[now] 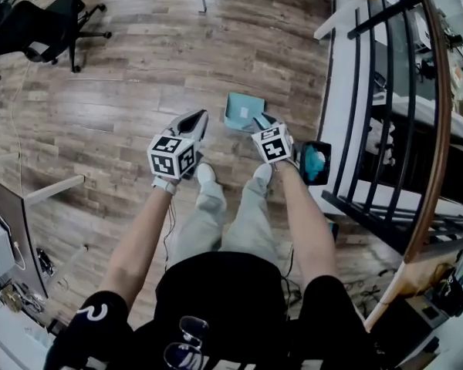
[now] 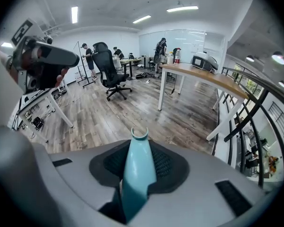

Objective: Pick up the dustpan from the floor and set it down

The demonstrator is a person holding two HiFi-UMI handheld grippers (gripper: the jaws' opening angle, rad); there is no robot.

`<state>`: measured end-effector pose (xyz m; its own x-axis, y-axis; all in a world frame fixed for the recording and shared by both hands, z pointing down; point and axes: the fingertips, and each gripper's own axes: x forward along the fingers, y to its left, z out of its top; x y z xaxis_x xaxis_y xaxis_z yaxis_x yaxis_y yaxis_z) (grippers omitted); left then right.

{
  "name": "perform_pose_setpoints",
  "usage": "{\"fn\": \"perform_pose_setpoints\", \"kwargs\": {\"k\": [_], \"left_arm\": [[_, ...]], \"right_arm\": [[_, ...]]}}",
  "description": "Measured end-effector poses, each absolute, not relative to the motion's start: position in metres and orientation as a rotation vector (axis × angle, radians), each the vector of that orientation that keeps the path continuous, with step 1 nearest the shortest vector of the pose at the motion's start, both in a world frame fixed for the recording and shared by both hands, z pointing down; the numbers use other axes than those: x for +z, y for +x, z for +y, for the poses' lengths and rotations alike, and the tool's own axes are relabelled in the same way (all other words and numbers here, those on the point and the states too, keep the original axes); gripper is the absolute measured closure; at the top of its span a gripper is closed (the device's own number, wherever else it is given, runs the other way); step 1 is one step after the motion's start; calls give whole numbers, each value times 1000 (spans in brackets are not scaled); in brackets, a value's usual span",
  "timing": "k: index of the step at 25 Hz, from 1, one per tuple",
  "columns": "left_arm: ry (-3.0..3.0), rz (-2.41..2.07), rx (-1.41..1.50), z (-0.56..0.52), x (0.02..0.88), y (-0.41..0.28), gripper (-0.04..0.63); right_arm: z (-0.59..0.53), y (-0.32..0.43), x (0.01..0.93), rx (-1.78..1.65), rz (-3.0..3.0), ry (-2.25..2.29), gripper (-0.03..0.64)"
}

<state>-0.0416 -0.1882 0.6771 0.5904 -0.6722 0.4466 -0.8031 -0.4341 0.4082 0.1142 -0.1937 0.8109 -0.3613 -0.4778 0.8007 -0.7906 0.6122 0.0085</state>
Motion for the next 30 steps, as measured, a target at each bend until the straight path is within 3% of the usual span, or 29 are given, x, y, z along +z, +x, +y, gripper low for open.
{"fn": "perform_pose_setpoints", "kwargs": {"k": [30], "left_arm": [[2542, -1330, 62, -158, 438, -115, 598]], "right_arm": [[-194, 80, 478, 341, -2205, 1293, 526]]}}
